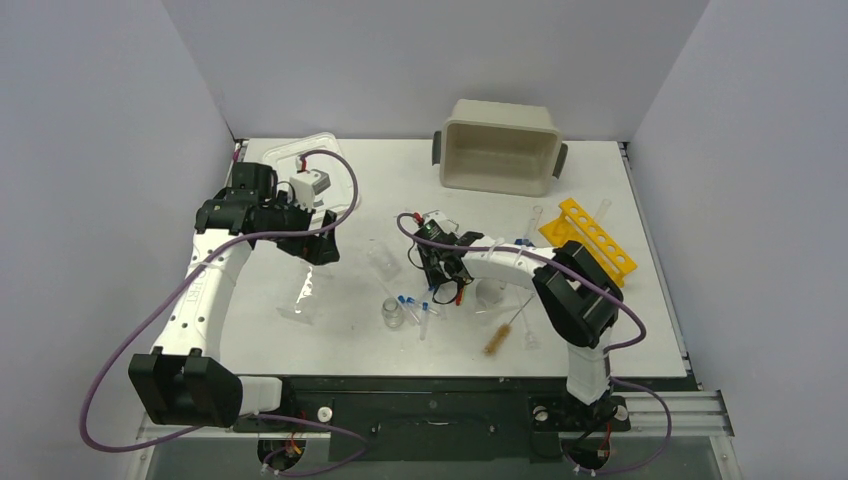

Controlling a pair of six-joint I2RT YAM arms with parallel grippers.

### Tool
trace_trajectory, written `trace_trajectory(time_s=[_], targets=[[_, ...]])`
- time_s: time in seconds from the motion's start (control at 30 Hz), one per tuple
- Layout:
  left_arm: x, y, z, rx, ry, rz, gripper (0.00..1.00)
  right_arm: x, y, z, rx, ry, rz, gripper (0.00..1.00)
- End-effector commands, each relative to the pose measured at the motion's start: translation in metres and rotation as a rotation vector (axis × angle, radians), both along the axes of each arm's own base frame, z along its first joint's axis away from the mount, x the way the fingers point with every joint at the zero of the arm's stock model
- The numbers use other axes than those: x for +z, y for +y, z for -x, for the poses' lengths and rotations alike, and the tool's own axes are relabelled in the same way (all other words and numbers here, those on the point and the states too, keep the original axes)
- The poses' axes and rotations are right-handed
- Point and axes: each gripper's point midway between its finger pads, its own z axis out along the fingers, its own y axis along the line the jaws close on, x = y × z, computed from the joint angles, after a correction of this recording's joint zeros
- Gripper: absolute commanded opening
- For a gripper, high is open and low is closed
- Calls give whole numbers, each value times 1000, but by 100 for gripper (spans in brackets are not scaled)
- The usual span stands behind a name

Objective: Organize the chemistry lab equipment
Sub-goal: Pick up the test tube at the center of the board.

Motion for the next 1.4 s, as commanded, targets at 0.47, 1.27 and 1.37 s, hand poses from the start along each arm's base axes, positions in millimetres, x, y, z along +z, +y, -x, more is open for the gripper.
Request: trace_trajectory(time_s=[0.47, 1.27, 1.37], targets=[[19, -19, -12, -50, -101, 50, 97, 31, 2, -6, -22, -78, -52, 0], [126, -133, 13, -263, -232, 533, 97, 353, 58, 24, -122, -593, -954, 0], [129, -138, 11, -272, -214, 564, 97, 356, 70, 27, -111, -574, -1000, 0]])
